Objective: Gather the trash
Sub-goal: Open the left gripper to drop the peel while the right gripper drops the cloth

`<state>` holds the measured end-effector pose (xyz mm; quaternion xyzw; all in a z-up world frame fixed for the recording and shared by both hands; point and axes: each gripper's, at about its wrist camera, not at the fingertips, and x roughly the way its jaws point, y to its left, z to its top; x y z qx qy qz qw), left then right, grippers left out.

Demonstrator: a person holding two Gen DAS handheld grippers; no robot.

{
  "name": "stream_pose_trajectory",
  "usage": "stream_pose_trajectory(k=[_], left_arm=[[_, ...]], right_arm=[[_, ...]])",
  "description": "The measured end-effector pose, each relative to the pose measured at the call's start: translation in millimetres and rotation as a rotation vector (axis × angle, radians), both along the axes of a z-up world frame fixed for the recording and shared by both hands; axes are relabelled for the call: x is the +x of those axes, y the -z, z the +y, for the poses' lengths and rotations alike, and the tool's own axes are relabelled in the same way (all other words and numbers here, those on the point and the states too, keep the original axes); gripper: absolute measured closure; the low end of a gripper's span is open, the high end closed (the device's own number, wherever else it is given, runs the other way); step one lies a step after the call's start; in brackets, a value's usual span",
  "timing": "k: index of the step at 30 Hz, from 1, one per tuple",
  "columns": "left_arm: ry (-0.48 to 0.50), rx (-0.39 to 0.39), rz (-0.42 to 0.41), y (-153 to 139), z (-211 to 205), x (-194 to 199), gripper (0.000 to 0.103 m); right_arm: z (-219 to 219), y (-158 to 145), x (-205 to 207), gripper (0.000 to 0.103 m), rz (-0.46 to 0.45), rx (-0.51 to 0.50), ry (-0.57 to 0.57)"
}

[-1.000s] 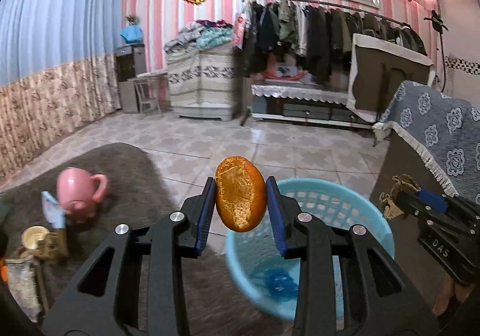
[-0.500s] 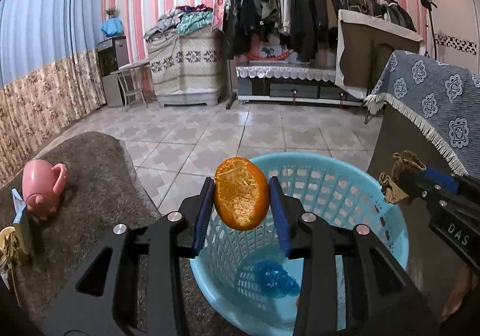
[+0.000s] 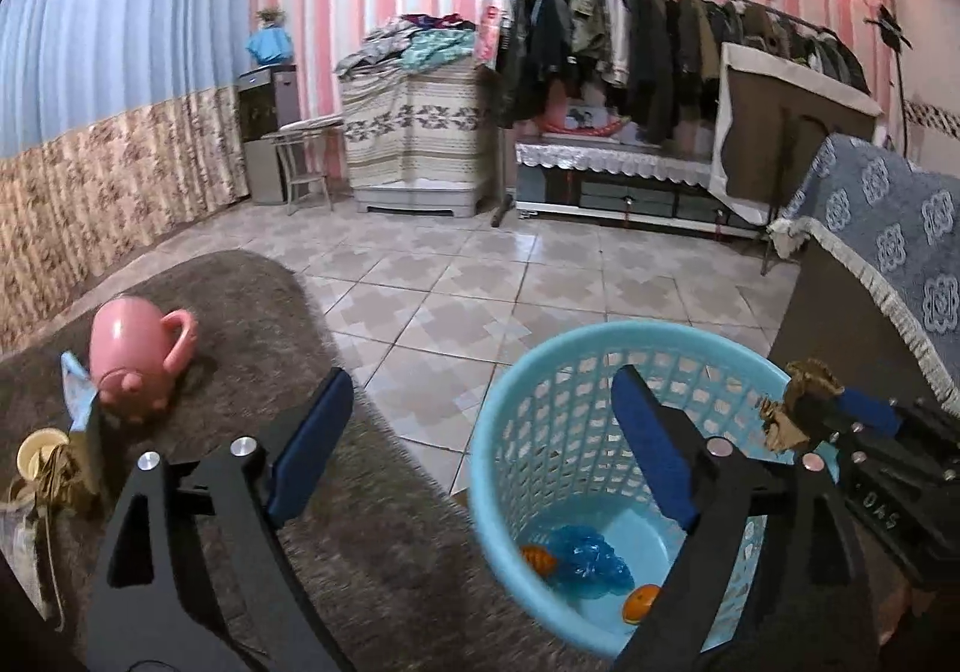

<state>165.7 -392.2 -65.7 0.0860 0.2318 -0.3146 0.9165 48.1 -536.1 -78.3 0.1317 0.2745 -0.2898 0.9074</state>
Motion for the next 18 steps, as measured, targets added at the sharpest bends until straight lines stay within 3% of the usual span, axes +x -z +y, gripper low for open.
stream_pose_trajectory(k=[9, 10, 12, 16, 18], left_arm=[[-0.076, -0.034, 0.034, -2.5, 23.3, 18.4, 0.012], [-0.080, -0.032, 0.039, -2.2, 24.4, 20.2, 0.012], [-0.092, -0.021, 0.034, -2.5, 26.1, 22.7, 0.012], [-0.110, -0.012, 0.021, -7.6, 31.4, 23.3, 0.011], [-0.124, -0.019, 0.025, -13.9, 37.0, 25.4, 0.011]], right_arm=[[14.2, 4.4, 22.2, 0.072, 0.014, -0.002, -0.010], [16.2, 5.1, 24.5, 0.067, 0.020, -0.011, -0.010], [19.4, 4.7, 25.5, 0.029, 0.015, -0.029, -0.004], [23.0, -1.8, 24.6, 0.024, 0.008, -0.053, -0.010], [24.7, -4.8, 23.1, 0.016, 0.001, -0.060, -0.007]])
